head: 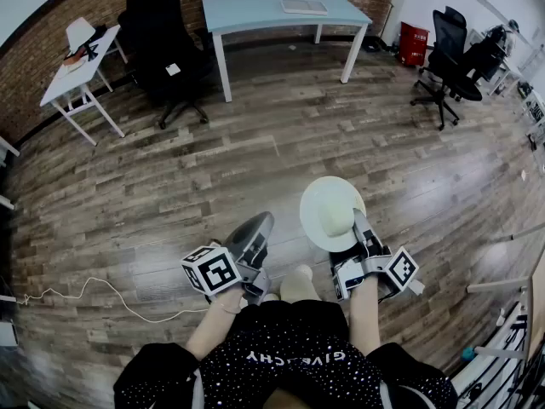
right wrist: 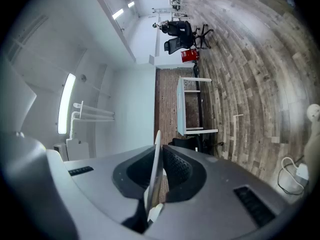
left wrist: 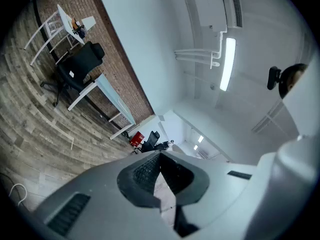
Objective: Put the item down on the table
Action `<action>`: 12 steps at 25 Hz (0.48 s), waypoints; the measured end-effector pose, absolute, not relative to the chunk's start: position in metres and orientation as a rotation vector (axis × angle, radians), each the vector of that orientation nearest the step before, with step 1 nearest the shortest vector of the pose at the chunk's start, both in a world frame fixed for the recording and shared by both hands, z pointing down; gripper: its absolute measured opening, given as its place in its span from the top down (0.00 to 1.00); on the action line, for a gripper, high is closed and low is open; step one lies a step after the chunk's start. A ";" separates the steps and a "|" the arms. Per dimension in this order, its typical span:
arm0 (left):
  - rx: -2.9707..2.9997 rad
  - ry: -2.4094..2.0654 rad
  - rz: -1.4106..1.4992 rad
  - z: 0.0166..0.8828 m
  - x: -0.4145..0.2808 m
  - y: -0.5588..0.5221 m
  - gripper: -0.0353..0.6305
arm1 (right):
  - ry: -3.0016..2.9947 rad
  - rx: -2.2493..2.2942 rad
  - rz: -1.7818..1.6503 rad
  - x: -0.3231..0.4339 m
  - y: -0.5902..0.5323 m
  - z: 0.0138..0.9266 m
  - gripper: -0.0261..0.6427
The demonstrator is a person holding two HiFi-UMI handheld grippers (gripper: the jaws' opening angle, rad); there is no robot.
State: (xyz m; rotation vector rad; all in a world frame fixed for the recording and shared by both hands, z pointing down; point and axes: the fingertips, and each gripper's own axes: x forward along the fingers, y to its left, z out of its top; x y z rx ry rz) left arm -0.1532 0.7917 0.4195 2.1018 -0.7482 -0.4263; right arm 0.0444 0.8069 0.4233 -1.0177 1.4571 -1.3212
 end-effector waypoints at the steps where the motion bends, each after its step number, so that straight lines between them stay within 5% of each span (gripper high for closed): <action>1: 2.101 -0.753 -0.420 0.422 -0.154 0.786 0.93 | 1.458 -1.019 -1.318 0.044 0.801 0.424 0.92; 12: 2.072 -0.787 -0.409 0.433 -0.131 0.685 0.93 | 1.468 -1.002 -1.327 0.073 0.693 0.427 0.92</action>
